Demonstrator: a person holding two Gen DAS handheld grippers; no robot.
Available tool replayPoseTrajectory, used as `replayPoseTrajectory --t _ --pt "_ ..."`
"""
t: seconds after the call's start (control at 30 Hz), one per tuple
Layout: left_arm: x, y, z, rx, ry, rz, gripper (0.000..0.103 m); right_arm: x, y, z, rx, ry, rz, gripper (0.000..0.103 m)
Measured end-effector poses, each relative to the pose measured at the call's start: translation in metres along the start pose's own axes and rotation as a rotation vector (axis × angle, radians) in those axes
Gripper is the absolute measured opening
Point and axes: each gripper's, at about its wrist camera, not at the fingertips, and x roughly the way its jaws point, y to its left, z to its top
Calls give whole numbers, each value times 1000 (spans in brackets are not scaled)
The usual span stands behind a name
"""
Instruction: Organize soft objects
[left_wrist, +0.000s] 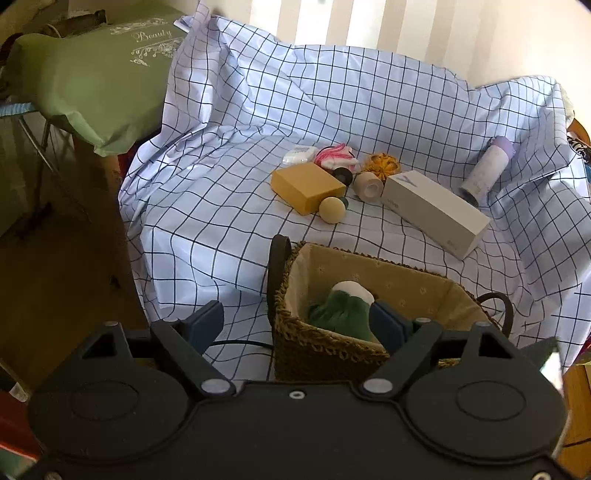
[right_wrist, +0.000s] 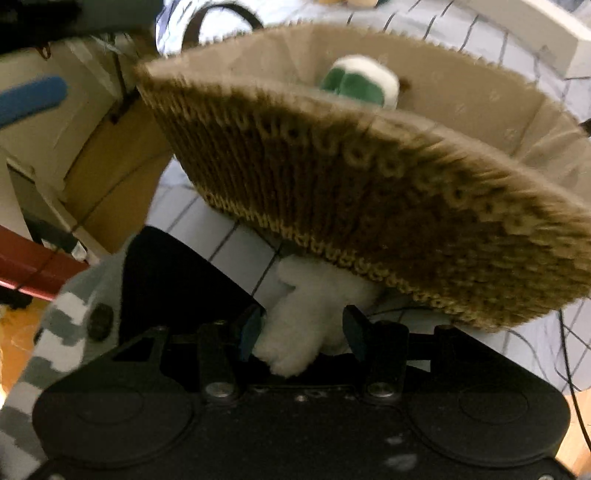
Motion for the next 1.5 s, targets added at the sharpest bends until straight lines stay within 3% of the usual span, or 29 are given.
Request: replayPoseTrajectory --t 0.03,0.17,0.2,0.5,0.77,1.03,1.13,1.17,1.2,1.23,1.4,1.5 --pt "0 1 0 -1 0 0 82 4 0 1 -1 12 1 44" --pt "0 3 0 -9 0 -1 82 20 0 4 -6 56 18 12" --pt "0 4 0 -10 0 -1 82 19 -3 3 -5 58 34 11" --pt "0 5 0 -11 0 -2 82 -3 -8 -1 -30 -24 -7 5" --pt "-1 5 1 -9 -6 0 82 -46 -17 -16 -19 -58 60 0" --pt "-2 4 2 -8 -7 3 82 -100 -21 -18 -19 -162 103 0" --pt "-1 5 2 -11 -1 -1 82 -90 -23 -17 46 -164 38 9" --pt "-1 5 2 -11 1 -2 82 -82 -25 -13 41 -152 24 21" --pt "-1 5 1 -10 1 -1 82 -72 -26 -11 53 -129 4 52" --pt "-1 5 1 -6 2 0 82 -64 -28 -8 77 -110 -6 58" --pt "-1 8 2 -13 -1 1 82 -29 -24 2 70 -51 -6 57" --pt "1 9 2 -10 4 0 82 -6 -16 4 30 21 -63 53"
